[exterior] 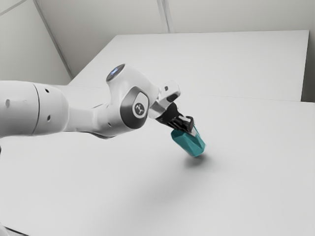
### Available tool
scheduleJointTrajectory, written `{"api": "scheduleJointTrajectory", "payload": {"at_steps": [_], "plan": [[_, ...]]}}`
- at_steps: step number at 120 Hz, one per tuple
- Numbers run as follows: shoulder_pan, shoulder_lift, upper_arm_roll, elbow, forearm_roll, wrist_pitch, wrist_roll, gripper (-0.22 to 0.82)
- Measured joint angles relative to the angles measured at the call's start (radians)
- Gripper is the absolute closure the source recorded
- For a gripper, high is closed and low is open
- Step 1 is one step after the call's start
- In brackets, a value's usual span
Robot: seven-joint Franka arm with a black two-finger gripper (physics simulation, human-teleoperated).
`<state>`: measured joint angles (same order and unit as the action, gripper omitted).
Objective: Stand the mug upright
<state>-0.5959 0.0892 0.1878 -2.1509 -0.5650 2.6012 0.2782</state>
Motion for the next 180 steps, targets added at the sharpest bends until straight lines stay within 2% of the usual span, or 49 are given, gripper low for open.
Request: {"api": "scheduleJointTrajectory", "payload": {"at_steps": [17,33,46,66,101,180], "plan": [[-0.026,0.0,0.088,0.08,0.189,-0.141,-0.024,0.79],[-0.013,0.001,0.163,0.096,0.325,-0.256,-0.054,0.79],[-0.015,0.002,0.215,0.098,0.393,-0.311,-0.076,0.79],[-0.018,0.005,0.257,0.098,0.443,-0.352,-0.103,0.79],[-0.017,0.009,0.31,0.1,0.516,-0.375,-0.137,0.79],[-0.019,0.041,0.314,0.082,0.72,-0.332,-0.266,0.79]]}}
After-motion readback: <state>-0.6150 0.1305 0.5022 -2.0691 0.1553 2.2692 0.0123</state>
